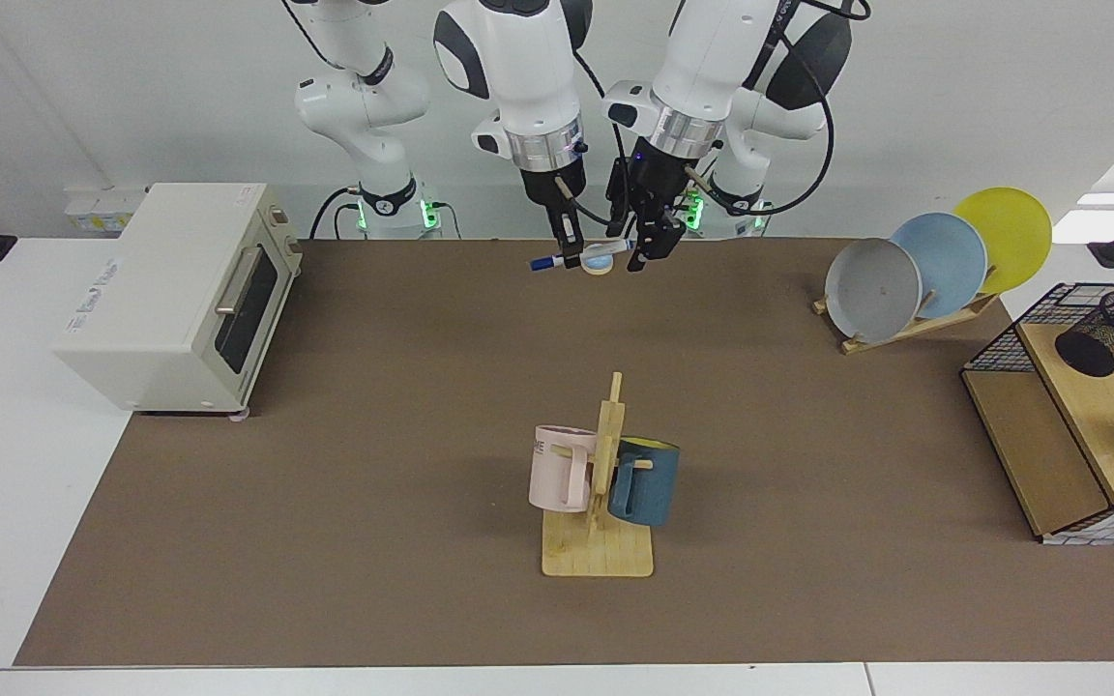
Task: Put markers into pen holder
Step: 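Carry the marker to the middle while the left gripper reaches toward it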
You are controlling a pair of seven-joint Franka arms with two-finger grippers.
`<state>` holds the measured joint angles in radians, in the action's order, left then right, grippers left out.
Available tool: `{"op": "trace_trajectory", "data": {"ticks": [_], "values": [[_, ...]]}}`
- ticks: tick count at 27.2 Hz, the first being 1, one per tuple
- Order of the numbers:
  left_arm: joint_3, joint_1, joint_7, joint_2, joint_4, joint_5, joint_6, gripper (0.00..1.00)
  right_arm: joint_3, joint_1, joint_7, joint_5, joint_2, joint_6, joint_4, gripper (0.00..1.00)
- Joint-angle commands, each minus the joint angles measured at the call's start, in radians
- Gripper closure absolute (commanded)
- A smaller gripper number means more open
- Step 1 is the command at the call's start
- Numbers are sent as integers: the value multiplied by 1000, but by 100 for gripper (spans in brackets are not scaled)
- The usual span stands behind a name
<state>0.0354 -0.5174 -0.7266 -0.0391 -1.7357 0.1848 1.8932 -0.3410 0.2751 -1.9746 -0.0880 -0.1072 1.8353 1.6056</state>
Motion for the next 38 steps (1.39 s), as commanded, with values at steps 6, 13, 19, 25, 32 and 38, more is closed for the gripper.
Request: {"op": "trace_trajectory", "data": {"ticks": [6,13,19,25,32,38], "values": [[-9,-9,-16,-16,-45,35,50,42,-4,3,-20,-1,-9,24,-12,100],[-9,-10,-16,-16,-53,39,50,45,-6,12,-18,-41,-11,80,-10,100],[-9,-12,-19,-19,-57,39,46,49,-4,26,-17,-61,-17,113,-7,100],[-9,-10,-20,-18,-56,39,44,60,-4,26,-17,-62,-17,113,-6,100],[-9,-10,-22,-18,-54,39,46,78,-4,18,-18,-61,-17,113,-6,100],[-11,-10,-24,-18,-54,38,46,94,-4,16,-18,-61,-17,113,-1,100]]}}
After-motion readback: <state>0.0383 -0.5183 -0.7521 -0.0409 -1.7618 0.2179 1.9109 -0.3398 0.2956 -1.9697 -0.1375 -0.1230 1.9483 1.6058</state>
